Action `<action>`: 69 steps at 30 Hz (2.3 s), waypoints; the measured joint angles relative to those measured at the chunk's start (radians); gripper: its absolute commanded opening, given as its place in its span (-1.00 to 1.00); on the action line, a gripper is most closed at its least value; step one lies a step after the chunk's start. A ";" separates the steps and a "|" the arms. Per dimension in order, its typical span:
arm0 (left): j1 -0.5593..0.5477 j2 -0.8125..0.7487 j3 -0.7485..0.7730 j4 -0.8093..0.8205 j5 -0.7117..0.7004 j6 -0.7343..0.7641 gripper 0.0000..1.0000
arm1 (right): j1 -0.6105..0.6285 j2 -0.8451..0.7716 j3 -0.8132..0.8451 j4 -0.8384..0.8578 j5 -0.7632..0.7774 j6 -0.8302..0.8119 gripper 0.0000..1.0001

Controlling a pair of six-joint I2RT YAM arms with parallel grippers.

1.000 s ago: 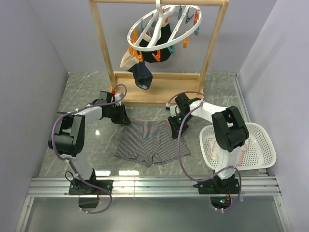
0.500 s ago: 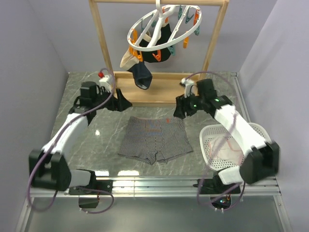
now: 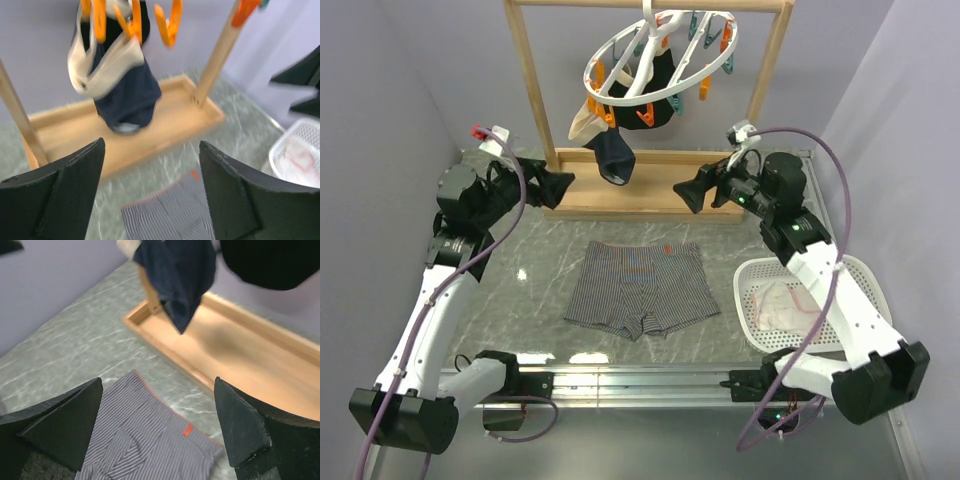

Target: Clip the underwear to the hanger

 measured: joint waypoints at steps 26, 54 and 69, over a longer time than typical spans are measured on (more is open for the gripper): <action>-0.129 0.362 0.238 0.313 -0.156 -0.363 0.04 | 0.205 0.322 -0.087 0.832 0.103 -0.138 0.96; -0.150 0.497 0.376 0.264 -0.167 -0.389 -0.84 | 0.237 0.599 0.097 1.194 0.039 -0.124 0.58; -0.150 0.497 0.376 0.264 -0.147 -0.386 -0.96 | 0.253 0.661 0.184 1.162 0.056 -0.132 0.15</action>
